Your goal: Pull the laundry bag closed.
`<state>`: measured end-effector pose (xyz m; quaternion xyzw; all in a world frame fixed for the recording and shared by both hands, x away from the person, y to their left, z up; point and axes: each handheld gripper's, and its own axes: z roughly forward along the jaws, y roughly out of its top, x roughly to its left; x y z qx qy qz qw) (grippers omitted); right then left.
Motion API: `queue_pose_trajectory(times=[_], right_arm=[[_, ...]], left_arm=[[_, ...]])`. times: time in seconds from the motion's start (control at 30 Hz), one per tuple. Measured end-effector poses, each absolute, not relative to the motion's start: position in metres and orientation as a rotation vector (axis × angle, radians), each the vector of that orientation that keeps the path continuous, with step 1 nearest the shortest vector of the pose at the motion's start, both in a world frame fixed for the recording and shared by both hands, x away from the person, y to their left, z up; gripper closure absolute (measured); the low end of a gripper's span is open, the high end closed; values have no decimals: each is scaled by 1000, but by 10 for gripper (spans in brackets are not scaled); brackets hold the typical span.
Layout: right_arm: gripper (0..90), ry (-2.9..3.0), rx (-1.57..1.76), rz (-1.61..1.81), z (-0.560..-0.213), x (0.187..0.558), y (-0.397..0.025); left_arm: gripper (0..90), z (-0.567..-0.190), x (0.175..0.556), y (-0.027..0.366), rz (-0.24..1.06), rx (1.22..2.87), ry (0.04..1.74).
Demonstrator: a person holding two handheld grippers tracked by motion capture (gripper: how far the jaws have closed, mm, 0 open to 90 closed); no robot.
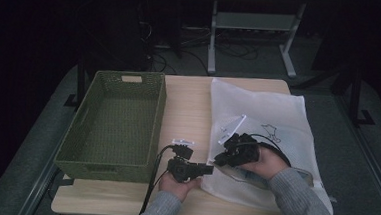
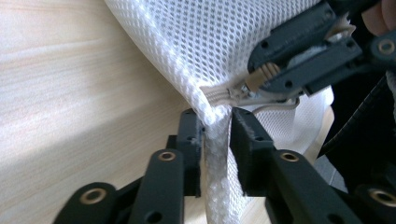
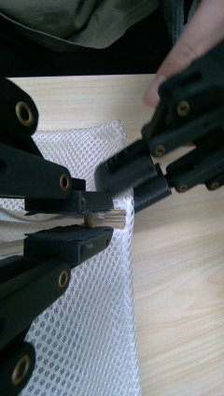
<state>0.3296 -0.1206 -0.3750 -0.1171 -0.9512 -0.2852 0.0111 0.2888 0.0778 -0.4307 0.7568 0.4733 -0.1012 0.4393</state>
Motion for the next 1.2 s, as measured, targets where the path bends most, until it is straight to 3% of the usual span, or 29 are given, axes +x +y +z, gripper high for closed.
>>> queue_pose_trajectory(times=[0.23, 1.2], right_arm=[[813, -2990, -368, -855, -373, 326, -129], [813, -2963, -508, -859, -379, 316, -190]], left_arm=[[849, -426, 288, 76, -223, 1890, 1160], [858, -417, 286, 77, -138, 1911, 1190]])
